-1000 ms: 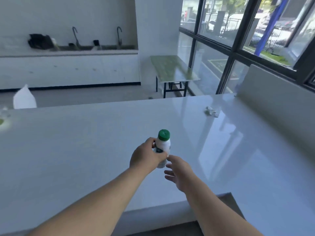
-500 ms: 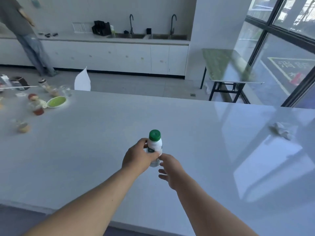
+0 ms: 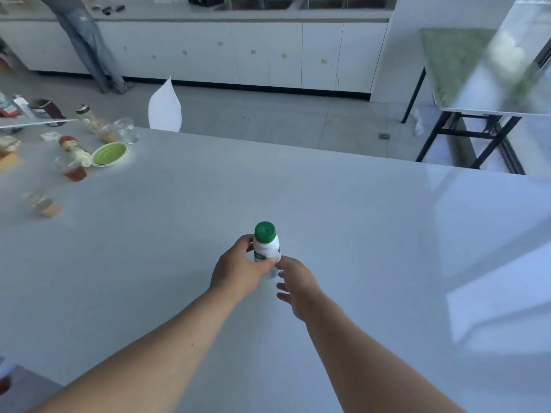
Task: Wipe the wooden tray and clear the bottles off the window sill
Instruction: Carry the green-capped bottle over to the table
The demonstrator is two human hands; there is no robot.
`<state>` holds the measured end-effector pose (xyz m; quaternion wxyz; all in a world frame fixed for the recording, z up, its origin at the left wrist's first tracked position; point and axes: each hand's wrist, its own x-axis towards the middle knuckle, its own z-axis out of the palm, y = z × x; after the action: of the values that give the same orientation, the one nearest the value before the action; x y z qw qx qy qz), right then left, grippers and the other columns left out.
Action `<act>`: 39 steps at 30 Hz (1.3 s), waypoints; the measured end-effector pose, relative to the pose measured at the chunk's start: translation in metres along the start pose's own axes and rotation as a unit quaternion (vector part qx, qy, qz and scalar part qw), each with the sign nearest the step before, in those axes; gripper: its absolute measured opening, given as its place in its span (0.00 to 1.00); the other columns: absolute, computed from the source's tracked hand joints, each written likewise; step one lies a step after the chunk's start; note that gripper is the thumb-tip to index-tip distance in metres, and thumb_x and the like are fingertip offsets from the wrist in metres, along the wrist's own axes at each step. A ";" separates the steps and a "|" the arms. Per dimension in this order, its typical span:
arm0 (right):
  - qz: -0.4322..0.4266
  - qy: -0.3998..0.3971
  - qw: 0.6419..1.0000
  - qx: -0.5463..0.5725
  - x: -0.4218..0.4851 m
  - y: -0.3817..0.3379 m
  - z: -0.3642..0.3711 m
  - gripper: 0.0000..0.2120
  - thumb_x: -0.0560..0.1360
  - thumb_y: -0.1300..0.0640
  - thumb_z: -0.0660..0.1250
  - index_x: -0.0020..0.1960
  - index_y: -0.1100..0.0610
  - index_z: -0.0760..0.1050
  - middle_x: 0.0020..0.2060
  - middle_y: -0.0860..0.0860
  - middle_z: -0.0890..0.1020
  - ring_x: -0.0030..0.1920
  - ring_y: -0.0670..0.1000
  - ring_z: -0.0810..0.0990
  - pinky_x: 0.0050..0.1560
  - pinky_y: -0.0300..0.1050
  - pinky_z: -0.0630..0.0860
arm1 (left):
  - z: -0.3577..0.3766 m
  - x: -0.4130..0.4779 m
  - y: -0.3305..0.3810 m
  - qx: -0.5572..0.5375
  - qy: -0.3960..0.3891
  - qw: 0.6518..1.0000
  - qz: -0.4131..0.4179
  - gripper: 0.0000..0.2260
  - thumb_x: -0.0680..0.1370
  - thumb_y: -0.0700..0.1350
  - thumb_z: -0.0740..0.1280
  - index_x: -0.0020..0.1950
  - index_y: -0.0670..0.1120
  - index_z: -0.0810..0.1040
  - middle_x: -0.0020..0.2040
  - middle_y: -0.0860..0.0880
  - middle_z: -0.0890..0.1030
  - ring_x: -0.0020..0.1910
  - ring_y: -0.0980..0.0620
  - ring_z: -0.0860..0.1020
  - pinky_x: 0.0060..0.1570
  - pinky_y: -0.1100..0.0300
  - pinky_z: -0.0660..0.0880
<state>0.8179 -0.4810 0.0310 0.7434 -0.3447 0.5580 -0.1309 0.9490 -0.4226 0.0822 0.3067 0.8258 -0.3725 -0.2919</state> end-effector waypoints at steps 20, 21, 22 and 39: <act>-0.121 0.273 0.936 -0.188 -0.105 0.031 -0.012 0.30 0.75 0.38 0.64 0.74 0.49 0.73 0.70 0.52 0.78 0.67 0.52 0.78 0.58 0.47 0.73 | -0.041 -0.025 -0.034 0.114 -0.248 0.961 0.029 0.31 0.69 0.70 0.72 0.68 0.58 0.75 0.64 0.58 0.79 0.58 0.55 0.80 0.61 0.53 0.78; -0.129 0.305 0.923 -0.197 -0.125 0.035 -0.021 0.31 0.75 0.36 0.64 0.73 0.49 0.73 0.70 0.52 0.78 0.68 0.52 0.78 0.57 0.46 0.72 | -0.041 -0.035 -0.025 0.116 -0.264 0.956 0.056 0.29 0.70 0.69 0.72 0.67 0.59 0.75 0.66 0.58 0.78 0.58 0.55 0.80 0.62 0.53 0.77; -0.135 0.334 0.910 -0.208 -0.143 0.040 -0.030 0.31 0.75 0.34 0.64 0.73 0.49 0.74 0.70 0.51 0.79 0.69 0.52 0.77 0.57 0.46 0.72 | -0.039 -0.044 -0.015 0.119 -0.272 0.951 0.084 0.28 0.71 0.69 0.72 0.67 0.60 0.75 0.68 0.58 0.77 0.60 0.55 0.79 0.62 0.54 0.77; -0.029 0.702 0.706 -0.083 -0.546 0.301 -0.203 0.38 0.73 0.28 0.60 0.77 0.48 0.69 0.74 0.48 0.74 0.75 0.53 0.68 0.67 0.53 0.71 | 0.134 -0.422 0.150 0.203 -0.413 0.730 0.505 0.39 0.71 0.69 0.70 0.79 0.57 0.67 0.78 0.54 0.72 0.76 0.47 0.68 0.68 0.46 0.73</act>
<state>0.3866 -0.0203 0.2085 0.1009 -0.2295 0.9171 -0.3100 0.5558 -0.2067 0.2120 0.0498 0.3566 -0.8749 -0.3237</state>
